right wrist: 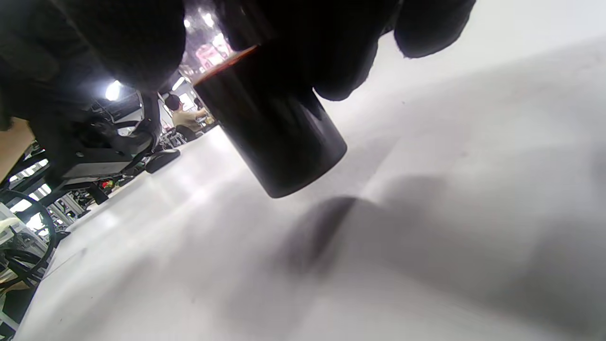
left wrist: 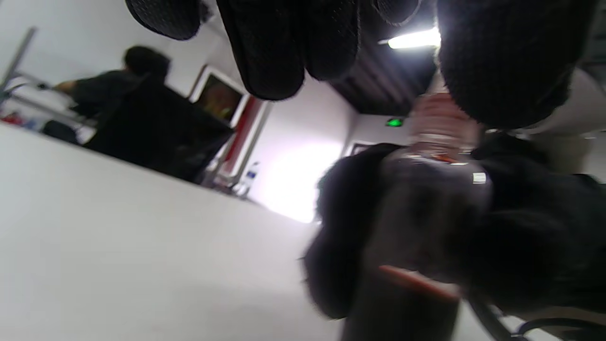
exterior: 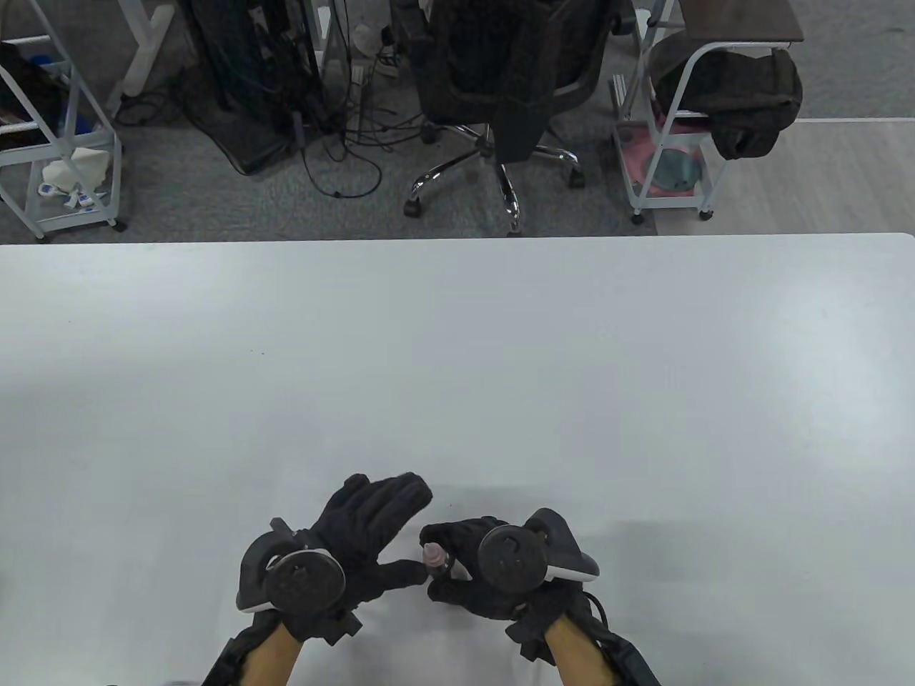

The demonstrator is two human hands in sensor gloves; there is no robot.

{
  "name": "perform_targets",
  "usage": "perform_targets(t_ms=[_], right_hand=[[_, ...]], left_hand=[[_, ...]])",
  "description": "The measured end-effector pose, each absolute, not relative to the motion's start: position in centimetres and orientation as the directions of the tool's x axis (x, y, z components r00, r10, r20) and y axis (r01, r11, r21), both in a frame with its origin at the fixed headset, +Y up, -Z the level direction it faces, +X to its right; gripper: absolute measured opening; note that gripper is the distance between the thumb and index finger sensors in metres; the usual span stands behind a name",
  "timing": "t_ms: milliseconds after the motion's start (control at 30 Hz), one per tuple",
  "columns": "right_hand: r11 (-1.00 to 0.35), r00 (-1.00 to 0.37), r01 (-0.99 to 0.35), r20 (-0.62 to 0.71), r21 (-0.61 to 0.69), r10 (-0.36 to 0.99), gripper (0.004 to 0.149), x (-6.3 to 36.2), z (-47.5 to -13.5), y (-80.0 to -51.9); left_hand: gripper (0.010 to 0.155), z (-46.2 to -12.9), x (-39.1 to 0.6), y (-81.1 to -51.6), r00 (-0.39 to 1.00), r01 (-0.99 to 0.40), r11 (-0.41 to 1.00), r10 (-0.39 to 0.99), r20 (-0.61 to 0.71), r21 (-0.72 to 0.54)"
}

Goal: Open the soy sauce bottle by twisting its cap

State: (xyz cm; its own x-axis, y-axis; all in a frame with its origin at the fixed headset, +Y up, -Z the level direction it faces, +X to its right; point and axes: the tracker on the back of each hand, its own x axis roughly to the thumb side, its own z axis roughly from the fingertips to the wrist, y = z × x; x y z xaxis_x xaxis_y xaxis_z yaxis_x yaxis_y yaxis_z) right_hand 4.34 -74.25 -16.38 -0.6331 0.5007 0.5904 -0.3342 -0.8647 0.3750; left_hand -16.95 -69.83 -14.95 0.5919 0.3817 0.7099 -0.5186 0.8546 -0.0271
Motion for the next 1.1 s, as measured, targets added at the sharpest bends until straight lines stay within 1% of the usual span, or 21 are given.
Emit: perform_targets(t_ms=[67, 167, 200, 233, 267, 300, 367, 533, 600, 667, 700, 767, 833, 867, 900, 933, 1000, 1033, 1100], right_hand=[[-0.874, -0.629, -0.334, 0.607, 0.354, 0.486, 0.071, 4.1, -16.1, -74.0], [-0.891, -0.625, -0.322, 0.635, 0.319, 0.453, 0.071, 3.7, -15.6, -73.7], [-0.893, -0.624, -0.319, 0.639, 0.316, 0.449, 0.071, 3.6, -15.5, -73.6], [-0.896, -0.625, -0.313, 0.642, 0.314, 0.444, 0.071, 3.6, -15.4, -73.6], [-0.895, -0.621, -0.322, 0.645, 0.309, 0.446, 0.071, 3.7, -15.4, -73.5], [-0.889, -0.612, -0.343, 0.646, 0.303, 0.456, 0.071, 3.7, -15.3, -73.3], [-0.883, -0.599, -0.375, 0.653, 0.283, 0.464, 0.071, 3.8, -15.2, -72.9], [-0.876, -0.591, -0.42, 0.66, 0.239, 0.464, 0.071, 4.0, -15.0, -72.2], [-0.868, -0.585, -0.436, 0.659, 0.236, 0.473, 0.07, 4.2, -15.0, -72.0], [-0.867, -0.586, -0.439, 0.658, 0.234, 0.474, 0.07, 4.3, -15.0, -72.0], [-0.868, -0.586, -0.439, 0.658, 0.233, 0.473, 0.07, 4.3, -14.9, -72.0], [-0.867, -0.585, -0.44, 0.658, 0.235, 0.475, 0.07, 4.2, -14.9, -72.1], [-0.871, -0.586, -0.425, 0.659, 0.246, 0.472, 0.071, 4.0, -14.9, -72.3], [-0.877, -0.59, -0.411, 0.661, 0.249, 0.464, 0.071, 3.8, -14.8, -72.4], [-0.883, -0.595, -0.402, 0.665, 0.241, 0.452, 0.071, 3.8, -14.8, -72.4], [-0.892, -0.609, -0.39, 0.663, 0.228, 0.436, 0.071, 3.8, -14.8, -72.4], [-0.886, -0.613, -0.401, 0.651, 0.232, 0.448, 0.071, 4.0, -15.0, -72.5], [-0.879, -0.613, -0.415, 0.642, 0.235, 0.461, 0.071, 4.2, -15.2, -72.5], [-0.877, -0.621, -0.419, 0.631, 0.234, 0.465, 0.071, 4.6, -15.4, -72.6]], left_hand=[[0.082, -14.1, -16.1, -69.3, 0.574, -0.521, 0.854, 0.357, 0.737, -0.007], [0.063, -13.3, -14.9, -69.3, 0.562, -0.483, 0.876, 0.319, 0.763, -0.01], [0.059, -13.0, -14.7, -69.3, 0.575, -0.458, 0.889, 0.287, 0.766, 0.011], [0.058, -12.8, -14.5, -69.1, 0.591, -0.43, 0.901, 0.231, 0.773, 0.06], [0.057, -12.7, -14.5, -69.0, 0.596, -0.414, 0.907, 0.209, 0.776, 0.073], [0.057, -12.6, -14.5, -68.7, 0.596, -0.413, 0.907, 0.202, 0.777, 0.08], [0.058, -12.5, -14.7, -68.3, 0.585, -0.428, 0.902, 0.237, 0.775, 0.047], [0.059, -12.5, -15.6, -67.6, 0.557, -0.479, 0.878, 0.289, 0.778, 0.016], [0.058, -12.5, -15.9, -67.4, 0.565, -0.514, 0.855, 0.277, 0.778, 0.068], [0.058, -12.4, -15.8, -67.4, 0.579, -0.522, 0.846, 0.257, 0.774, 0.11], [0.058, -12.2, -15.7, -67.5, 0.608, -0.512, 0.845, 0.227, 0.761, 0.157], [0.062, -12.1, -15.5, -67.6, 0.643, -0.488, 0.845, 0.18, 0.745, 0.217], [0.066, -12.0, -15.5, -68.0, 0.678, -0.482, 0.836, 0.165, 0.717, 0.264], [0.07, -12.1, -15.5, -68.2, 0.702, -0.463, 0.833, 0.136, 0.699, 0.303], [0.074, -12.2, -15.5, -68.3, 0.711, -0.443, 0.84, 0.117, 0.693, 0.312], [0.076, -12.3, -15.6, -68.5, 0.711, -0.421, 0.856, 0.106, 0.695, 0.301], [0.082, -12.5, -15.9, -68.7, 0.682, -0.431, 0.87, 0.138, 0.718, 0.242], [0.081, -12.7, -16.0, -68.6, 0.641, -0.458, 0.874, 0.199, 0.741, 0.161], [0.071, -13.0, -16.2, -68.3, 0.587, -0.507, 0.859, 0.28, 0.76, 0.075]])
